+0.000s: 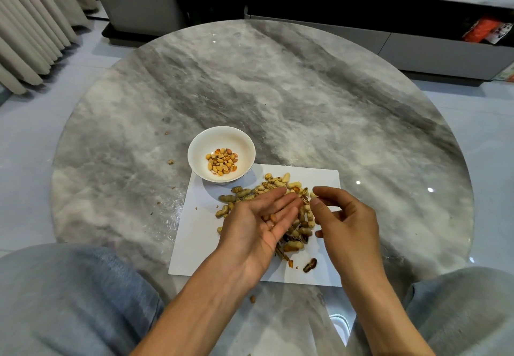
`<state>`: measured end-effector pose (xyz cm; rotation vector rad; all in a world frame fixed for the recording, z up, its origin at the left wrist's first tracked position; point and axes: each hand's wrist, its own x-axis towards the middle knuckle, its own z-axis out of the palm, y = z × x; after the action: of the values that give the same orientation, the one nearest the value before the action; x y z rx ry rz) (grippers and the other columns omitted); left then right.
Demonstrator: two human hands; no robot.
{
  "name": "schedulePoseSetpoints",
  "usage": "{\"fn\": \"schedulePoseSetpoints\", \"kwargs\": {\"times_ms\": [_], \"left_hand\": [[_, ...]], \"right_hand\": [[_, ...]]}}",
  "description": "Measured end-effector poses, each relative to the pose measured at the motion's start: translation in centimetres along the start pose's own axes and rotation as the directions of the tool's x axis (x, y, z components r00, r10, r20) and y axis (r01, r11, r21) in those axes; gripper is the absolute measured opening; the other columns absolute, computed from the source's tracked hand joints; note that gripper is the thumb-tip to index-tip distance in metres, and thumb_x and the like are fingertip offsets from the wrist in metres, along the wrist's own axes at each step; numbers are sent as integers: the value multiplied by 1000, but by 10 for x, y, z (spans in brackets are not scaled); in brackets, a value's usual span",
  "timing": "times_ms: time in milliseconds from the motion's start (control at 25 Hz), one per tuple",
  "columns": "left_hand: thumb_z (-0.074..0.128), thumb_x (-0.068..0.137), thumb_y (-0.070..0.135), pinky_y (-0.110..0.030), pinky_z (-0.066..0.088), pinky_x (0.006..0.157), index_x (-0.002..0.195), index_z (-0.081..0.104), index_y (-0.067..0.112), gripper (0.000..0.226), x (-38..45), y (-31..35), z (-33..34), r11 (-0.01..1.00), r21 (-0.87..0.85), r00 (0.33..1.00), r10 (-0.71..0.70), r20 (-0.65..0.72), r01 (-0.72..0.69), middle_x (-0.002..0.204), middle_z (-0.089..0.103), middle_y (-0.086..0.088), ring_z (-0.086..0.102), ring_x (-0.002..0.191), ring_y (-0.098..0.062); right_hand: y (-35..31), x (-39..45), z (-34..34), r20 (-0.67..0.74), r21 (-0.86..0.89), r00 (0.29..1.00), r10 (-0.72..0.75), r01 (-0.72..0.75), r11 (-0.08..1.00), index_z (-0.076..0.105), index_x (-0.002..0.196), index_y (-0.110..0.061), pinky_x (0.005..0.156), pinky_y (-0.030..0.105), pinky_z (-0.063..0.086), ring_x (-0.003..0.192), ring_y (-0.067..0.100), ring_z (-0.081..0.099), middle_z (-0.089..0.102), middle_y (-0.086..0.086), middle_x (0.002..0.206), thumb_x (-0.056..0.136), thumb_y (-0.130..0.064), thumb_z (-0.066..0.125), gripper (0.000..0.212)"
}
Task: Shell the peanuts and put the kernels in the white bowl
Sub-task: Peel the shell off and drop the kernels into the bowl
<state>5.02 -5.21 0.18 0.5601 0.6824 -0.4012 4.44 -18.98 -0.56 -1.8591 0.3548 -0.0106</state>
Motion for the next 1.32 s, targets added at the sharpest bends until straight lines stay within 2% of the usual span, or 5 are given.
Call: {"fn": "schedulePoseSetpoints", "kwargs": {"times_ms": [240, 560, 840, 1120, 1320], "left_hand": [[40, 102, 36, -37, 54, 86, 122, 61, -7, 51, -4, 6, 1, 999, -53, 999, -3, 41, 5, 116, 70, -24, 68, 109, -30], [44, 97, 12, -41, 51, 100, 125, 61, -6, 37, -3, 4, 0, 996, 84, 997, -25, 69, 19, 119, 69, -21, 66, 114, -31], [34, 95, -4, -40, 52, 99, 122, 59, -4, 37, -3, 2, 1, 999, 48, 998, 1, 68, -5, 118, 70, -21, 69, 110, -30], [36, 95, -13, -26, 57, 81, 118, 62, 3, 38, -5, 2, 2, 988, 125, 996, 88, 29, -91, 106, 75, -14, 74, 93, -18], [52, 91, 2, -19, 39, 51, 94, 78, 13, 28, -8, 4, 1, 794, 550, 950, 312, -4, -258, 65, 62, 4, 47, 53, -7]], "right_hand": [[1, -12, 15, 312, -220, 859, -406, 481, 849, 76, 98, -30, 75, 12, 47, 89, 2, 64, 69, -17, 96, 83, -9, 74, 26], [1, -5, 11, 322, -272, 822, -469, 555, 786, 74, 94, -26, 71, 5, 41, 84, -6, 60, 66, -22, 89, 83, -7, 75, 22], [-9, -5, 9, 177, 21, 983, -43, 40, 999, 72, 74, -14, 58, 39, 55, 57, 17, 62, 70, 0, 65, 80, -2, 73, 14], [-10, -2, 1, 248, 316, 963, 106, -184, 931, 75, 89, -2, 60, 25, 58, 65, 19, 68, 75, 12, 77, 86, 5, 68, 11], [-9, 2, -3, 265, 366, 955, 132, -226, 903, 76, 95, -2, 61, 25, 57, 64, 18, 66, 73, 20, 79, 87, 0, 66, 13]]}}
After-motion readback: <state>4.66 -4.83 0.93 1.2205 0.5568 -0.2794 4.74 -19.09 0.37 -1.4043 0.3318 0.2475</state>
